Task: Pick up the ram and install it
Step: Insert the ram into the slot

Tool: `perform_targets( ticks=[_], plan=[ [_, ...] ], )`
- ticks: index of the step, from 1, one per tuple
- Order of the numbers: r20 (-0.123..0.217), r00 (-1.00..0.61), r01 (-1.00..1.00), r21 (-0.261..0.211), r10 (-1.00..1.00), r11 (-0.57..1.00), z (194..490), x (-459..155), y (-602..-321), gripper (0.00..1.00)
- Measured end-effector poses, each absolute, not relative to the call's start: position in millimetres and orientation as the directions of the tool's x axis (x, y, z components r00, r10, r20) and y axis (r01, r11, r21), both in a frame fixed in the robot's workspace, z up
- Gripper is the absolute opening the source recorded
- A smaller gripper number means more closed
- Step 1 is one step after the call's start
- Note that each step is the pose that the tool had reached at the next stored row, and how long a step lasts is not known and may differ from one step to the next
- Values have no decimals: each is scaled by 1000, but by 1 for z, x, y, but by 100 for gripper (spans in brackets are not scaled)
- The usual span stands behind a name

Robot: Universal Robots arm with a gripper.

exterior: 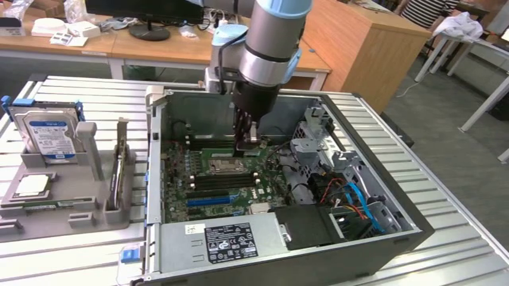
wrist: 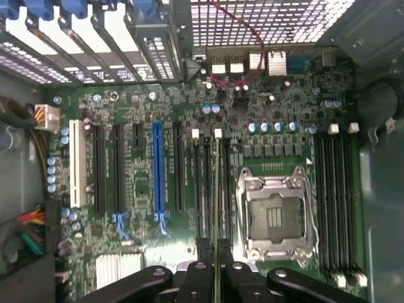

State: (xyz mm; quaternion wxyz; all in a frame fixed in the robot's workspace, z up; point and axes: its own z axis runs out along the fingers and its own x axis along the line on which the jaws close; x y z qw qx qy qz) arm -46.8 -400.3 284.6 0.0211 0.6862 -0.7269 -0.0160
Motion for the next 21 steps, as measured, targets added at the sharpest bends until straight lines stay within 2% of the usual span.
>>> perform_targets(
  ticks=[21],
  plan=[
    [9, -57, -997, 52, -998, 58, 253, -46, -400, 14]
  ],
)
